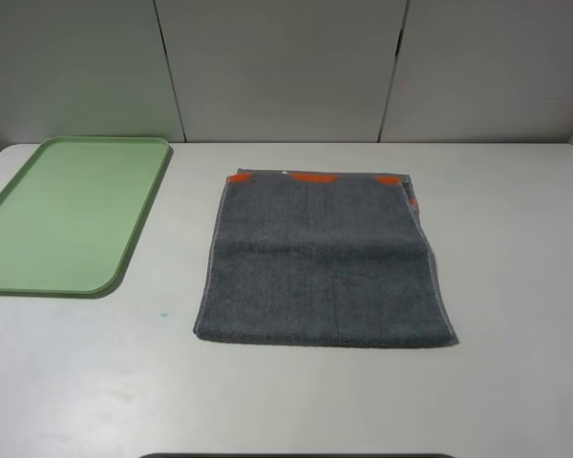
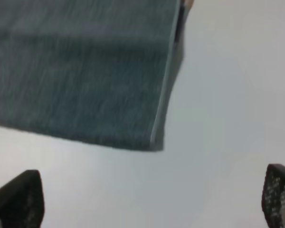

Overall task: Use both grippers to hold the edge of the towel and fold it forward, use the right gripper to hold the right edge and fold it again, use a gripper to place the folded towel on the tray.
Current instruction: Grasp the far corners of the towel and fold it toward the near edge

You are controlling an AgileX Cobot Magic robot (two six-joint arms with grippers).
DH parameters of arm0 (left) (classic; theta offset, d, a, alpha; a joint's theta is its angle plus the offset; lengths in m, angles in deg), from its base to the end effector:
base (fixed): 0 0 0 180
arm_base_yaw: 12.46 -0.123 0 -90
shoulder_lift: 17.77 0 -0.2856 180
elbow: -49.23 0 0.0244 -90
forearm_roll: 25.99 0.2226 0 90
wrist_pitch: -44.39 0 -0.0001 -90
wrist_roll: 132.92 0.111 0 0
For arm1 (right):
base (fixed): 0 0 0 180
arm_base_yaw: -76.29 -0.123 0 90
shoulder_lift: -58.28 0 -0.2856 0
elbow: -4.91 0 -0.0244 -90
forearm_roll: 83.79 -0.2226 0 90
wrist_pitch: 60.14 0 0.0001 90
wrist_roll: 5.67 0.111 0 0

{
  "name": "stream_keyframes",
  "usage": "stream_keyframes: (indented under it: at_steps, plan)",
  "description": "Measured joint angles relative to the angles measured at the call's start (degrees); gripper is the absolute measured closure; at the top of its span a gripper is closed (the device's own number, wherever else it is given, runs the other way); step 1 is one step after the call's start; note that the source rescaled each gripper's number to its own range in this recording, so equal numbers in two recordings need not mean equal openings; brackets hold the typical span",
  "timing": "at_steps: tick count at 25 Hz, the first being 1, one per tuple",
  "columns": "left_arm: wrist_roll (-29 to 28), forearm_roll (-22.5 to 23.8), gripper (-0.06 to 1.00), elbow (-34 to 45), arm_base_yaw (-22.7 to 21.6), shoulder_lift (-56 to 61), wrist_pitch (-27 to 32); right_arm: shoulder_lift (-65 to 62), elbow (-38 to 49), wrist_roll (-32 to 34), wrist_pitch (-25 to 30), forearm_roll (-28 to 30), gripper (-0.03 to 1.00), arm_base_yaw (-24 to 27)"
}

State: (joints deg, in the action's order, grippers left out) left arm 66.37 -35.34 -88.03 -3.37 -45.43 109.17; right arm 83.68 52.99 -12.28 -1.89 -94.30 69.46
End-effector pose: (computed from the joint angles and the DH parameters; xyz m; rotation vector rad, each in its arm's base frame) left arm 0.0234 -0.0203 0.2757 0.5654 2.2775 -0.1205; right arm 0.0285 0.0208 0.2598 -0.2377 2.2793 0.2309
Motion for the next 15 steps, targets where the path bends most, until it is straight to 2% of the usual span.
stream_keyframes:
  at_steps: [5, 10, 15]
  plan:
    - [1.77, 0.0, -0.04, -4.27, 6.32, -7.45, 0.18, 5.97, -3.18, -5.71, -0.12, -0.92, -0.03, -1.02]
    - [7.6, 0.33, -0.04, -5.48, 12.9, -15.62, 0.12, 9.85, -5.43, -11.11, -0.67, -1.19, -0.03, -1.02]
    - [11.66, 4.68, -0.04, -5.54, 19.72, -23.74, -2.21, 14.59, -5.58, -20.04, -2.11, -2.76, -0.03, -1.02]
